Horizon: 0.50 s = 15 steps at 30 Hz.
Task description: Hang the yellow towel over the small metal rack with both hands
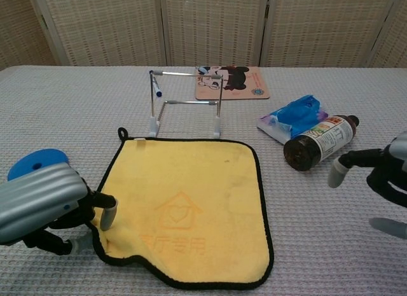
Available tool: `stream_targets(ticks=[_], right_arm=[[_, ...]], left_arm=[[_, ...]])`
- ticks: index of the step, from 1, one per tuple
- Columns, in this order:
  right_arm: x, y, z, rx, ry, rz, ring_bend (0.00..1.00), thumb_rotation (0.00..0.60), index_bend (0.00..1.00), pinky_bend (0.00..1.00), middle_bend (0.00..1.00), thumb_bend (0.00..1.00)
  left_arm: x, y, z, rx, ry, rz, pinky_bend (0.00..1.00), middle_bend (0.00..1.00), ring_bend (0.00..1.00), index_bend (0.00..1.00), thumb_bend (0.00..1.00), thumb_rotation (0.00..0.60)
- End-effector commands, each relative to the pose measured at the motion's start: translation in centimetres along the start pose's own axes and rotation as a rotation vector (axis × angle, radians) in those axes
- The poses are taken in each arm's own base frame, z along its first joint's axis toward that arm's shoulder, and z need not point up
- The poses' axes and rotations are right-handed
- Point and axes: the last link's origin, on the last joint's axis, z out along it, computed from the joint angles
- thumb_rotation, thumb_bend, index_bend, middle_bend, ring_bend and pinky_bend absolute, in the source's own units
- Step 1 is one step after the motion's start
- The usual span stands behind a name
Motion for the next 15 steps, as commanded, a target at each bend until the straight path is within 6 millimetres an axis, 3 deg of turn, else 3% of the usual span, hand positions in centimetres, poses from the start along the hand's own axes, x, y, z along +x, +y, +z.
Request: stream_targets(ticks=[1, 7, 15], right_arm=[[-1.1, -2.2, 3.1, 0.082, -0.042, -0.007, 0.91, 0.6, 0.36, 0.85, 0.9, 0.28], [-2.5, -3.6, 5.4, 0.125, -0.084, -0.036, 0.98, 0.6, 0.38, 0.92, 0.94, 0.27], [-3.7, -4.6, 6.5, 0.168, -0.144, -0.07, 1.0, 0.6, 0.39, 0.93, 0.96, 0.27]], left_arm=[[0.1, 0.1, 0.0, 0.002, 0.004, 0.001, 0.79, 0.99, 0.81, 0.65, 0.58, 0.6], [0.1, 0.1, -0.1, 0.015, 0.003, -0.003, 0.79, 0.99, 0.81, 0.64, 0.58, 0.6], [0.0, 0.3, -0.1, 0.021, 0.004, -0.012, 0.79, 0.99, 0.81, 0.64, 0.58, 0.6]])
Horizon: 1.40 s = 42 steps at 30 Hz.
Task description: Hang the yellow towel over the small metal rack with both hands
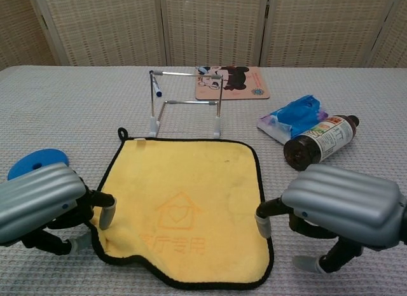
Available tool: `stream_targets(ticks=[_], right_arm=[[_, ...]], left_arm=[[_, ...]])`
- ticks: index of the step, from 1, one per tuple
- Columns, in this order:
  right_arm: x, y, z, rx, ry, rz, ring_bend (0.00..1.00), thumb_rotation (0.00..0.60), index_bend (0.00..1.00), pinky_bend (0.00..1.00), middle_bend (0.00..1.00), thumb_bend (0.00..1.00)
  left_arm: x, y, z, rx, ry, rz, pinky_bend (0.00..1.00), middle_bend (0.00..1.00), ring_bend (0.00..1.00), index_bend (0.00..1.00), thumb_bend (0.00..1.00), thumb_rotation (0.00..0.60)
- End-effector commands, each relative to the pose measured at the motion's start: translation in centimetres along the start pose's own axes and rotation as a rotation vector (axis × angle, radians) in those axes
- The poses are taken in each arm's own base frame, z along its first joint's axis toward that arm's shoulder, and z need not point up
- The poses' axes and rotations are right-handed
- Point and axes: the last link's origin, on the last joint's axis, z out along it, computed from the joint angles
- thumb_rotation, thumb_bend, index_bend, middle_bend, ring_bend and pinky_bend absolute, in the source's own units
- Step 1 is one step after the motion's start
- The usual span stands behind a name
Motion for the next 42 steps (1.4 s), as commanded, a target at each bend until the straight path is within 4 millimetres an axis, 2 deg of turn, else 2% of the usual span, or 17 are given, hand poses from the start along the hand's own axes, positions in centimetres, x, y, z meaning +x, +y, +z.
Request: stream_targets(ticks=[1, 12, 22, 28, 30, 35, 42], right_arm=[[-0.4, -0.4, 0.4, 0.015, -0.015, -0.017, 1.0, 0.6, 0.39, 0.93, 0.96, 0.27], [-1.5, -1.1, 2.3, 0.043, -0.023, -0.056, 1.0, 0.6, 0.39, 0.93, 0.96, 0.27], [-1.7, -1.5, 3.8, 0.054, -0.013, -0.064, 1.0, 0.6, 0.42, 0.93, 0.96, 0.32], [-1.3, -2.1, 4.4, 0.06, 0.037, -0.054, 1.0, 0.6, 0.55, 0.95, 0.97, 0.43], [-1.2, -2.1, 4.5, 0.061, 0.053, -0.049, 1.0, 0.6, 0.63, 0.96, 0.97, 0.47], [-0.3, -1.8, 4.3, 0.048, 0.105, -0.023, 1.0, 0.6, 0.72, 0.97, 0.98, 0.5], [3.2, -0.4, 3.7, 0.0, 0.247, 0.016, 1.0, 0.6, 0.74, 0.97, 0.99, 0.51]], left_arm=[[0.0, 0.0, 0.0, 0.0, 0.002, -0.001, 0.79, 0.99, 0.81, 0.64, 0.58, 0.6], [0.1, 0.1, -0.1, 0.0, 0.01, -0.025, 0.79, 0.99, 0.81, 0.64, 0.58, 0.6], [0.1, 0.1, -0.3, 0.003, 0.016, -0.03, 0.79, 0.99, 0.81, 0.64, 0.58, 0.6], [0.3, 0.0, -0.4, 0.007, 0.032, -0.038, 0.79, 0.99, 0.81, 0.64, 0.58, 0.6], [0.5, 0.0, -0.4, 0.007, 0.04, -0.048, 0.79, 0.99, 0.81, 0.64, 0.58, 0.6], [1.7, -0.3, -0.3, 0.006, 0.078, -0.073, 0.79, 0.99, 0.81, 0.65, 0.58, 0.6], [5.7, -1.4, 1.2, 0.014, 0.186, -0.137, 0.79, 0.99, 0.81, 0.64, 0.58, 0.6]])
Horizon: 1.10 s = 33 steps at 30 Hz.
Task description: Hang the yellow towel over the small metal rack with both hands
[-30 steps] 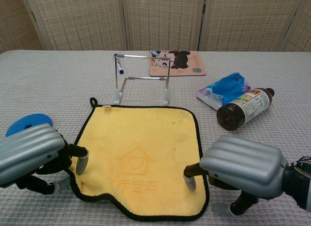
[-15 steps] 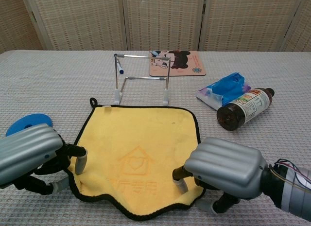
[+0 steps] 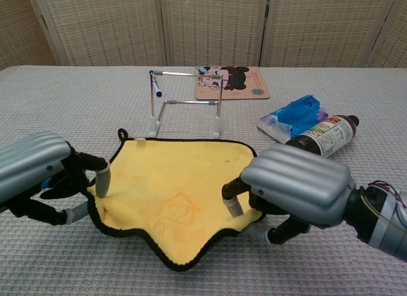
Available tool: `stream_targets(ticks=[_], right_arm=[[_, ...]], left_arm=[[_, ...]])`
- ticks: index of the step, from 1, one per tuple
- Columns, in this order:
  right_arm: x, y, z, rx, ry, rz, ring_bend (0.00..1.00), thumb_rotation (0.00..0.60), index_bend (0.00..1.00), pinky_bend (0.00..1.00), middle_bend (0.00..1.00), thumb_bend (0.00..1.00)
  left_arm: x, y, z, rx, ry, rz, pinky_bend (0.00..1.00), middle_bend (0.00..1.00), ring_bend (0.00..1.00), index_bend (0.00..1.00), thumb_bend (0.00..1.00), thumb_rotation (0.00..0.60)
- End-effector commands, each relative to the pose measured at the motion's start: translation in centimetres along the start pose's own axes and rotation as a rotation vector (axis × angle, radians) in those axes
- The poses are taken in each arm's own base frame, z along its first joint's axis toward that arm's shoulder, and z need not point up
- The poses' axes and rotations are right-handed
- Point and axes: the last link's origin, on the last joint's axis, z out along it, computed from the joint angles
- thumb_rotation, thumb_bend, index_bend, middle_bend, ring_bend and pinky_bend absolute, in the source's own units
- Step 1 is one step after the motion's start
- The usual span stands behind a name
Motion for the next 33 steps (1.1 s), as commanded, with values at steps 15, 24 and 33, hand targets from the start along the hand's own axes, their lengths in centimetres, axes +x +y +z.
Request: stream_targets(ticks=[15, 24, 33], right_arm=[[11.1, 6.2, 0.8, -0.208, 0.336, 0.003, 1.0, 0.6, 0.74, 0.97, 0.99, 0.51], [13.3, 9.0, 3.4, -0.289, 0.373, 0.011, 1.0, 0.6, 0.74, 0.97, 0.99, 0.51], [14.2, 10.5, 6.8, -0.341, 0.39, 0.026, 1.0, 0.6, 0.74, 0.97, 0.99, 0.51]], left_arm=[[13.5, -2.2, 9.7, 0.035, 0.211, -0.006, 0.79, 0.99, 0.8, 0.64, 0.58, 0.6], [17.1, -3.8, 15.3, 0.151, 0.22, -0.037, 0.79, 0.99, 0.79, 0.64, 0.58, 0.6], [17.8, -6.1, 18.2, 0.263, 0.204, -0.065, 0.79, 0.99, 0.79, 0.63, 0.58, 0.6]])
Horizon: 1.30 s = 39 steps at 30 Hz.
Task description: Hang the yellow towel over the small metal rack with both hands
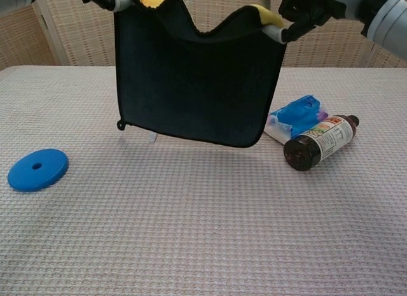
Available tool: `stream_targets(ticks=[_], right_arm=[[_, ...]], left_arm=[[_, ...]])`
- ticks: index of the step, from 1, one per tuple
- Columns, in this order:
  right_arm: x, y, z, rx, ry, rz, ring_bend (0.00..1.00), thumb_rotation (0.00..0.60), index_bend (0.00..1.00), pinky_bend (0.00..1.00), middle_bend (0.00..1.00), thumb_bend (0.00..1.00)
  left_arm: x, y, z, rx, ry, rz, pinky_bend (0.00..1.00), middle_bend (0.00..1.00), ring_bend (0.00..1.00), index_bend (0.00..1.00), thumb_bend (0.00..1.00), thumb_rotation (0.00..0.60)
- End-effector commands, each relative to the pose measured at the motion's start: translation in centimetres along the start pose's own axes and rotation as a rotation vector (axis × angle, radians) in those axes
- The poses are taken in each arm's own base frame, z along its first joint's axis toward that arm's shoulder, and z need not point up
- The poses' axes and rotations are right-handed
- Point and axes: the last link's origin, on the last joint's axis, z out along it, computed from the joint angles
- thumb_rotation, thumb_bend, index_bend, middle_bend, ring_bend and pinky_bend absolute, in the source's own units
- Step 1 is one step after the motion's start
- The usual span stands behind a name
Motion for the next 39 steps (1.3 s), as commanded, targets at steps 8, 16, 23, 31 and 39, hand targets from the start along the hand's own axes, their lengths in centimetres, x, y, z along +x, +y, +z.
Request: stream_targets(ticks=[8, 16, 23, 31, 39], right_arm=[[-1.4, -0.3, 4.0, -0.048, -0.017, -0.017, 1.0, 0.6, 0.74, 0.97, 0.99, 0.51], [-2.4, 0.1, 6.6, -0.074, -0.036, -0.06, 1.0, 0.6, 0.74, 0.97, 0.99, 0.5], [-3.4, 0.5, 8.0, -0.09, -0.058, -0.073, 1.0, 0.6, 0.74, 0.97, 0.98, 0.47], [-4.5, 0.7, 9.6, -0.111, -0.082, -0.073, 1.0, 0.6, 0.71, 0.97, 0.97, 0.46], [-5.0, 1.0, 10.4, -0.14, -0.123, -0.072, 1.0, 0.6, 0.1, 0.98, 0.96, 0.35]], left_arm=[[0.2, -1.5, 3.1, 0.109, -0.026, -0.018, 0.79, 0.99, 0.79, 0.63, 0.58, 0.6], [0.1, -2.2, 4.7, 0.162, -0.06, -0.012, 0.79, 0.99, 0.79, 0.63, 0.58, 0.6], [-0.5, -2.4, 6.1, 0.208, -0.085, -0.027, 0.79, 0.98, 0.79, 0.62, 0.58, 0.6], [-1.1, -2.9, 7.6, 0.263, -0.102, -0.028, 0.79, 0.97, 0.78, 0.61, 0.58, 0.6], [-1.8, -3.4, 8.6, 0.313, -0.129, -0.019, 0.7, 0.49, 0.32, 0.29, 0.31, 0.6]])
